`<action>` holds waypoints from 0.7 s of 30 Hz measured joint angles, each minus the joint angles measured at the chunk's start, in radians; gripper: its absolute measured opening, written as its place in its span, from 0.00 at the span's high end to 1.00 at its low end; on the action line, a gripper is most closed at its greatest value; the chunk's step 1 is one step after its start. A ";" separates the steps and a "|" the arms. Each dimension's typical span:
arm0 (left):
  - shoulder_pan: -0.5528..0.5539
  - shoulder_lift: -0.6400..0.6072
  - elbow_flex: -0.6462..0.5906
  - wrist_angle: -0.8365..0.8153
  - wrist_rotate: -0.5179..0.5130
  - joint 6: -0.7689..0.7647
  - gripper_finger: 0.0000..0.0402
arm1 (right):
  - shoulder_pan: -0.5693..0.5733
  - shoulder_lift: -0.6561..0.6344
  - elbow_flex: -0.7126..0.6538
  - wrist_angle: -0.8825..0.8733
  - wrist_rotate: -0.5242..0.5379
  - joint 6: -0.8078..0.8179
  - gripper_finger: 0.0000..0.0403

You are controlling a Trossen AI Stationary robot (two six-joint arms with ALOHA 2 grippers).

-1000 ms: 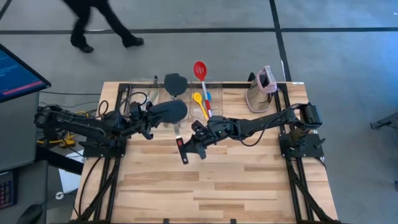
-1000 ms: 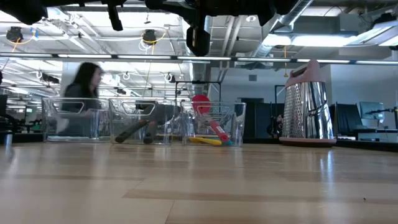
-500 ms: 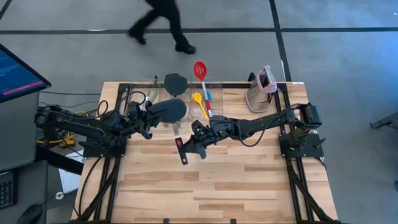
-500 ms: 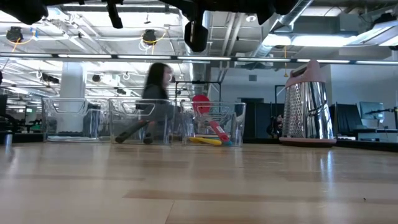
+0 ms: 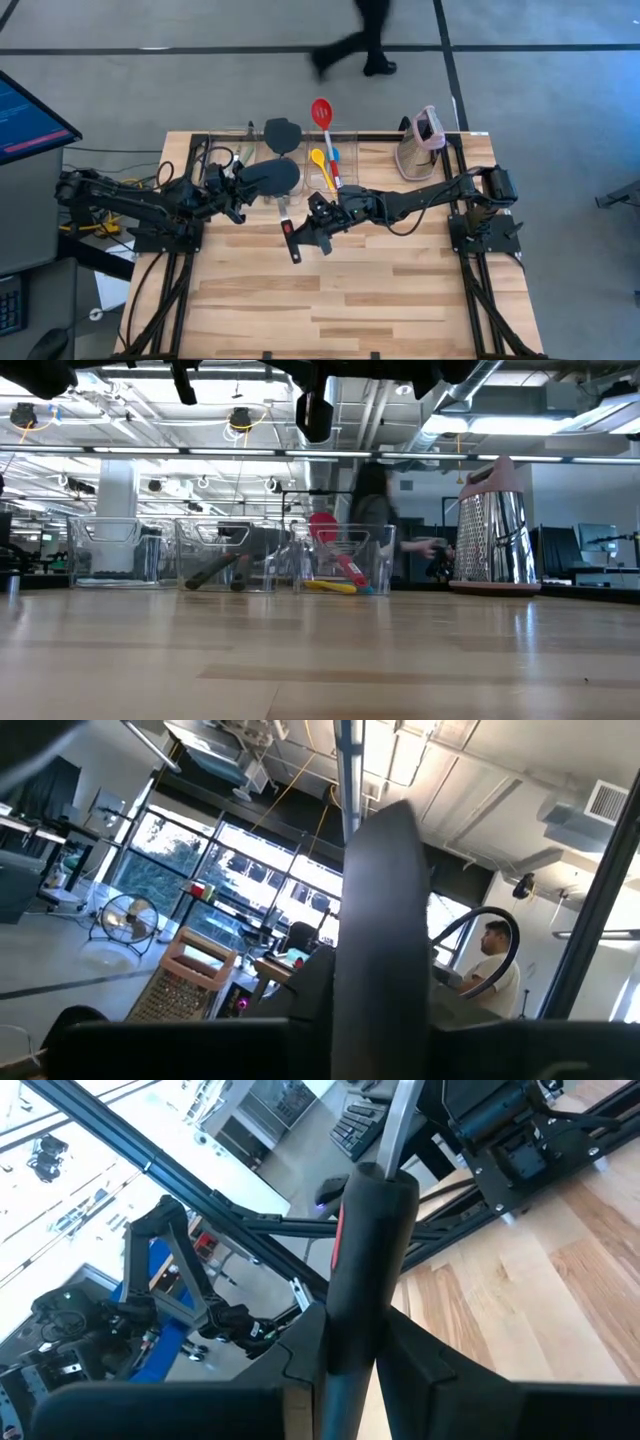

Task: Pick & Place Kitchen Items
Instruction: Put the black spatula into the middle transparent bin

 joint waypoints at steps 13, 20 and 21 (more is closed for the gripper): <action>0.012 -0.060 -0.002 0.001 -0.025 0.001 0.57 | -0.009 -0.011 0.000 0.054 0.025 -0.032 0.86; 0.012 -0.142 -0.002 0.003 -0.024 0.032 0.51 | -0.019 -0.083 0.000 0.009 0.089 -0.122 0.86; 0.012 -0.147 -0.001 0.003 -0.024 0.032 0.51 | -0.023 -0.100 0.000 -0.008 0.099 -0.138 0.86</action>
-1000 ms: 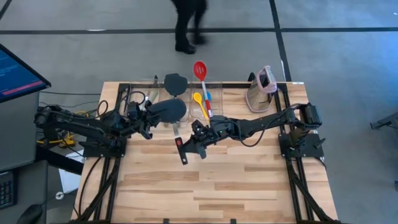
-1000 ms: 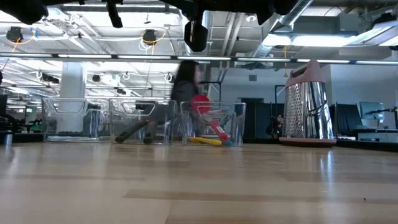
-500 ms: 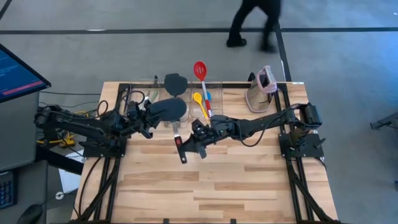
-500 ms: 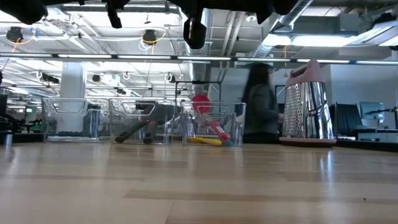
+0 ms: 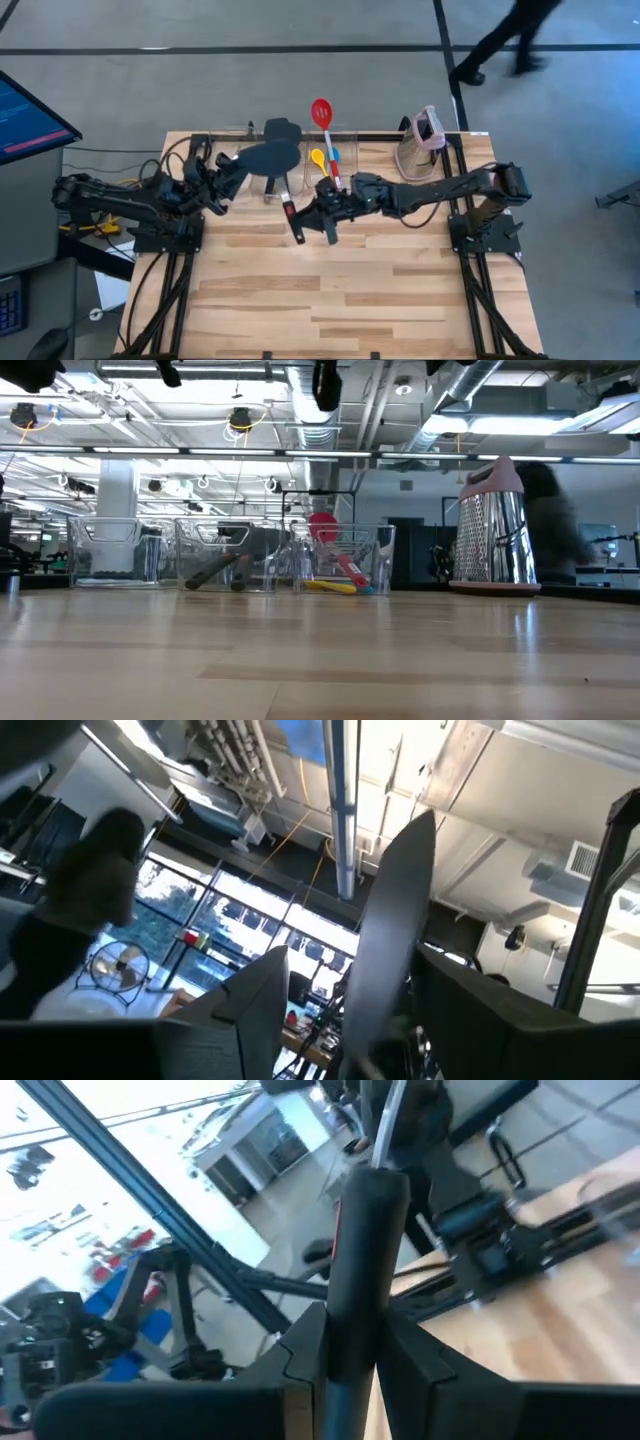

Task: Pick & Place Kitchen Items
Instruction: Put the black spatula into the middle transparent bin

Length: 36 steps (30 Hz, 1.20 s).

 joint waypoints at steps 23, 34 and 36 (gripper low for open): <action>-0.018 0.239 0.081 -0.019 0.195 -0.161 0.52 | -0.011 -0.137 -0.001 -0.211 0.138 -0.154 0.86; 0.025 0.353 0.178 -0.038 0.207 -0.164 0.52 | -0.008 -0.124 0.000 -0.194 0.138 -0.154 0.86; 0.025 0.368 0.197 -0.034 0.216 -0.164 0.52 | -0.008 -0.124 0.000 -0.194 0.138 -0.154 0.86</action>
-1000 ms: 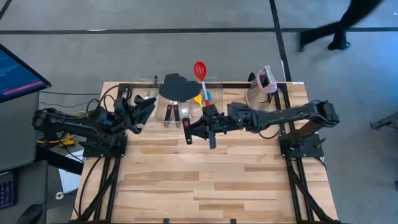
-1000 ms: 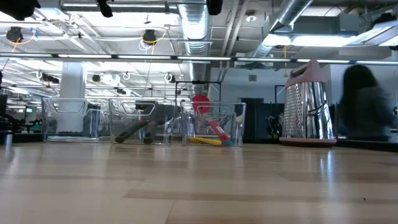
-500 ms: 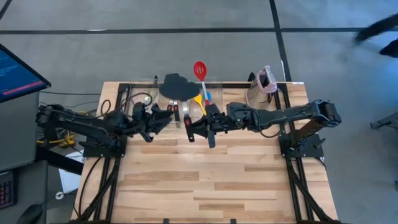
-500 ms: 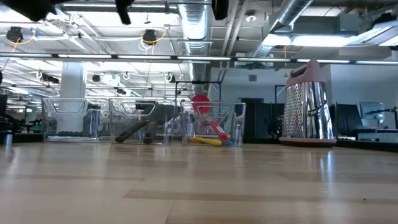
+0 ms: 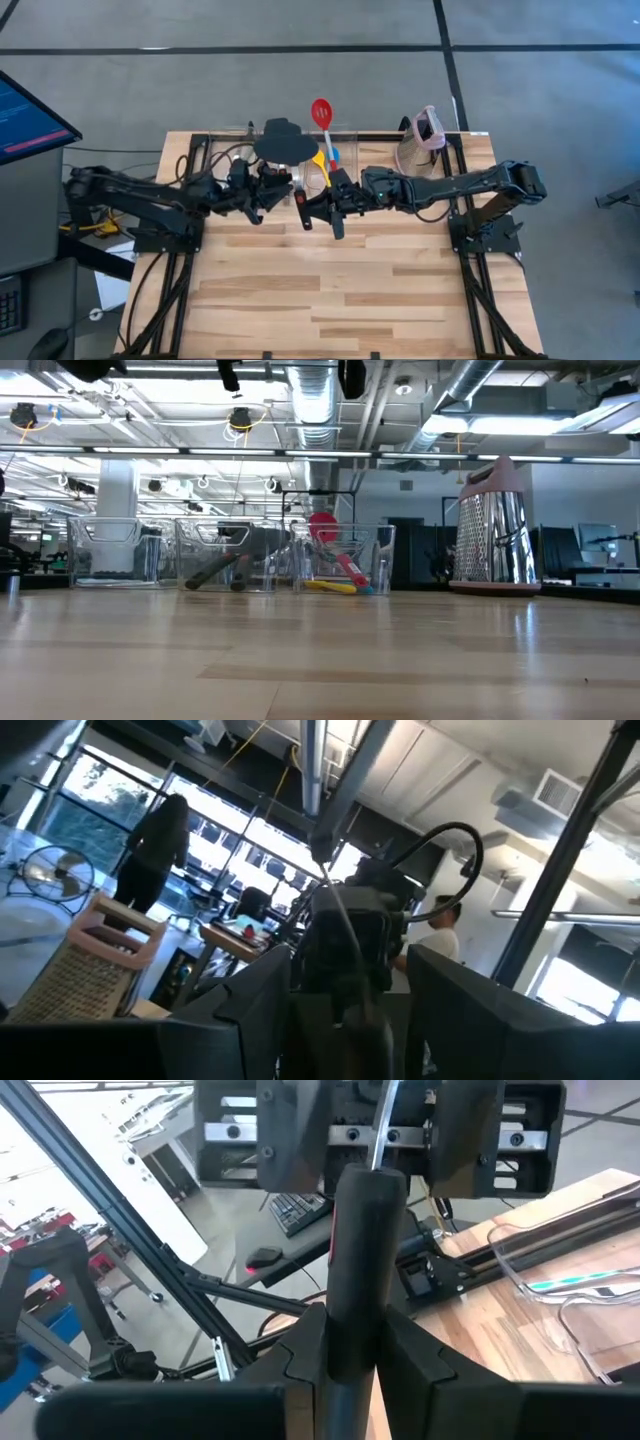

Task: Pick & Place Kitchen Items
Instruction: Put the black spatula into the middle transparent bin

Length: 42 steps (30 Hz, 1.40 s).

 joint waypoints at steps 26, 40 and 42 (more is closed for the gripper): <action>0.009 0.101 0.088 0.001 0.010 0.002 0.98 | -0.001 0.001 0.000 -0.005 0.021 -0.023 0.86; 0.046 0.093 0.088 -0.012 0.064 0.031 1.00 | -0.003 -0.002 0.000 0.013 0.020 0.052 0.58; 0.056 0.090 0.087 -0.004 0.072 0.030 1.00 | -0.013 -0.012 0.001 0.013 0.002 0.080 0.46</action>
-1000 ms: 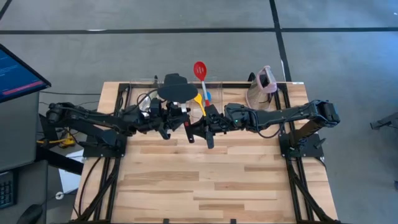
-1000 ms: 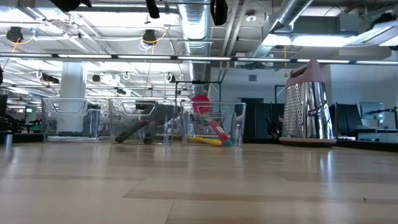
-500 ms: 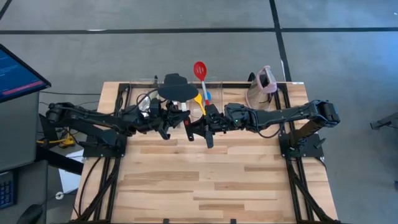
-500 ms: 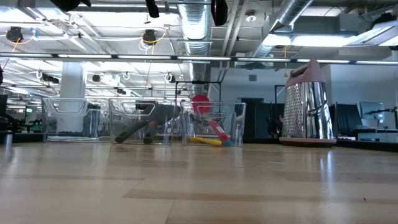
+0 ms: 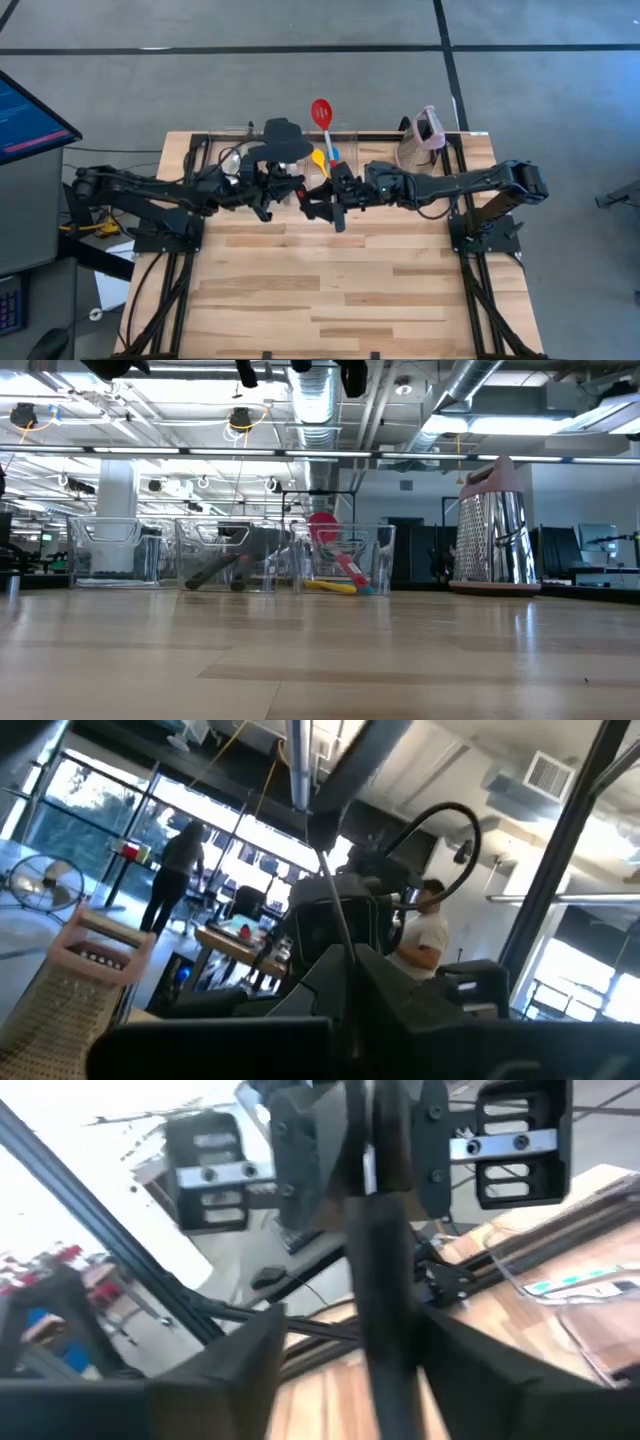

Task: Pick & Place Kitchen Items
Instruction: Put the black spatula into the middle transparent bin

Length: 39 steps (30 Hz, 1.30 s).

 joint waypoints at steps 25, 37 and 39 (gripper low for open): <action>0.243 -0.138 -0.002 -0.344 0.091 -0.010 1.00 | -0.013 -0.510 0.000 -0.310 -0.030 -0.075 0.29; 0.484 -0.088 -0.002 -0.450 0.135 -0.056 1.00 | 0.123 -0.588 0.000 -0.426 0.208 -0.182 0.32; 0.512 -0.065 -0.002 -0.478 0.137 -0.072 1.00 | 0.132 -0.582 0.000 -0.444 0.226 -0.183 0.32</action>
